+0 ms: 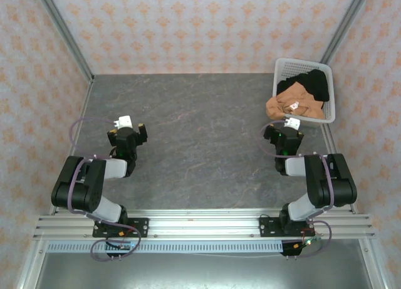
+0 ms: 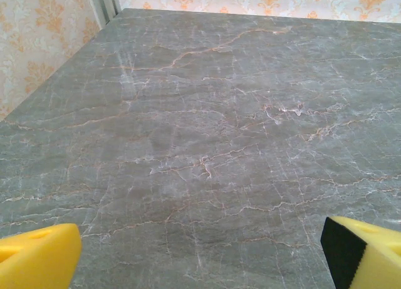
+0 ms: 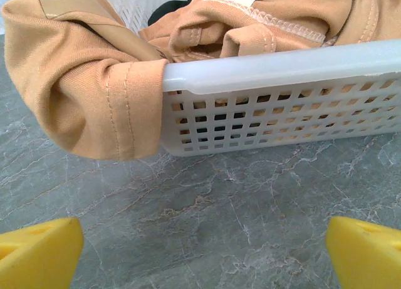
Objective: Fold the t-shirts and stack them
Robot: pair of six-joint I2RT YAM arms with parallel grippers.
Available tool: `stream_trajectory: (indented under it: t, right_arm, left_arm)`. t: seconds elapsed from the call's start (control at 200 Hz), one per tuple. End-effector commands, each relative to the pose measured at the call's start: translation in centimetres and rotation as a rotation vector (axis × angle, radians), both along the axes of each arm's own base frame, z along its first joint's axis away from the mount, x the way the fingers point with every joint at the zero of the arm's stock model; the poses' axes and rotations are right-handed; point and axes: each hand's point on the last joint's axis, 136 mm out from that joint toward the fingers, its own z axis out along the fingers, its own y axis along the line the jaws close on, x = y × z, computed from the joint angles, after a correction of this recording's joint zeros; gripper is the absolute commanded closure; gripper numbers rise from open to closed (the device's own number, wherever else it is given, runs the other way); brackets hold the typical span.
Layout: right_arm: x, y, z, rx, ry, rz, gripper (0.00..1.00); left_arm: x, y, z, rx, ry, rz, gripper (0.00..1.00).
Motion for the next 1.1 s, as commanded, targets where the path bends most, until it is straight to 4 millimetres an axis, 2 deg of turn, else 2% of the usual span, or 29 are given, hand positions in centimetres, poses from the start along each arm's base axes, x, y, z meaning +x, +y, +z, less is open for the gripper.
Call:
stream_trajectory:
  t: [0.0, 0.565, 0.64, 0.711, 0.746, 0.856, 0.971, 1.026, 1.056, 1.096]
  right_arm:
    - [0.6, 0.0, 0.9, -0.006, -0.02, 0.011, 0.01]
    - [0.6, 0.0, 1.0, -0.007, -0.024, 0.01, 0.01]
    - [0.2, -0.6, 1.4, -0.008, -0.042, -0.025, 0.01]
    - [-0.5, -1.1, 2.6, -0.016, -0.07, -0.066, 0.01]
    - [-0.9, -1.3, 3.5, -0.035, -0.078, -0.088, 0.01]
    - [-2.4, -1.6, 8.4, -0.06, -0.134, -0.161, 0.01]
    - [-3.6, -0.6, 18.0, -0.056, -0.273, -0.171, 0.01]
    - [-4.0, -1.2, 22.4, 0.037, -0.321, -0.246, 0.01]
    - [-4.0, -1.5, 23.5, 0.098, -0.286, -0.27, 0.01]
    - [-3.4, -0.7, 24.9, 0.158, -0.213, -0.213, 0.01]
  left_arm:
    - [0.2, 0.2, 0.8, 0.03, -0.015, 0.015, 0.0]
    - [0.2, 0.3, 0.9, 0.03, -0.017, 0.015, 0.0]
    - [0.2, 0.1, 1.3, 0.031, -0.013, 0.004, 0.0]
    - [-0.3, 0.0, 2.8, 0.061, -0.023, 0.022, 0.0]
    - [-0.8, -0.2, 3.7, 0.085, -0.039, 0.035, 0.0]
    - [-2.3, -1.1, 7.2, 0.126, -0.091, 0.041, 0.0]
    - [-3.0, -3.0, 13.4, 0.169, -0.195, 0.012, 0.0]
    - [-2.7, -3.9, 17.0, 0.139, -0.268, 0.0, 0.0]
    - [-2.4, -3.9, 18.7, 0.09, -0.274, 0.022, 0.0]
    - [-2.4, -3.7, 19.8, -0.026, -0.202, 0.069, 0.0]
